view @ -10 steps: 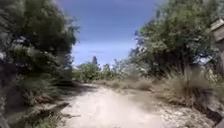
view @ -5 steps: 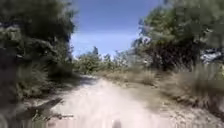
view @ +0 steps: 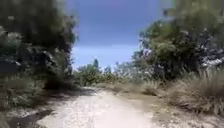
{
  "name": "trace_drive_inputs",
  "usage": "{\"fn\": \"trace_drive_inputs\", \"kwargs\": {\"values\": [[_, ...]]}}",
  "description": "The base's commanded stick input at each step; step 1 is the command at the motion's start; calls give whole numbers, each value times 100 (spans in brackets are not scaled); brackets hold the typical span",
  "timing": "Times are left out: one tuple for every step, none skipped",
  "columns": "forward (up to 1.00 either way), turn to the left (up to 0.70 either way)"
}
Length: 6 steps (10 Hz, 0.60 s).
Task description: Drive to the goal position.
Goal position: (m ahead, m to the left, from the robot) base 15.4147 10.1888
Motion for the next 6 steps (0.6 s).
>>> {"fn": "trace_drive_inputs", "kwargs": {"values": [[50, 0], [50, 0], [50, 0], [50, 0], [50, 28], [50, 50]]}}
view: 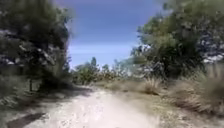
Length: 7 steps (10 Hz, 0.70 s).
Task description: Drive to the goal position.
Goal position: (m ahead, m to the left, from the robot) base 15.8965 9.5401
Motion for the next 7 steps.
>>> {"fn": "trace_drive_inputs", "kwargs": {"values": [[50, 50], [50, 50], [50, 50], [50, 50], [50, 4], [50, 0], [50, 0]]}}
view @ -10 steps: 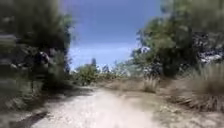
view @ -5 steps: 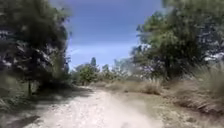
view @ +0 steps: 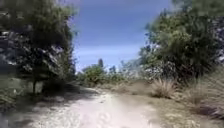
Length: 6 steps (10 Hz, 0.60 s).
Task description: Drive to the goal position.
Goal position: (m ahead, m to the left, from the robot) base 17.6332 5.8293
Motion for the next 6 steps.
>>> {"fn": "trace_drive_inputs", "kwargs": {"values": [[50, 22], [50, 50], [50, 50], [50, 26], [50, 0], [50, 0]]}}
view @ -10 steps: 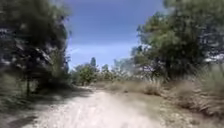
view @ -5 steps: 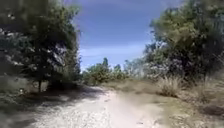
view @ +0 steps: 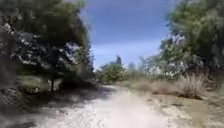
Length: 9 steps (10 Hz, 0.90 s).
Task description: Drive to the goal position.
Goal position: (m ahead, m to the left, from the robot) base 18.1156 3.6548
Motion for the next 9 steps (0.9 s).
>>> {"fn": "trace_drive_inputs", "kwargs": {"values": [[50, 0], [50, 0], [50, 0], [50, 0], [50, 0], [50, 0], [50, 0], [50, 0], [50, -12]]}}
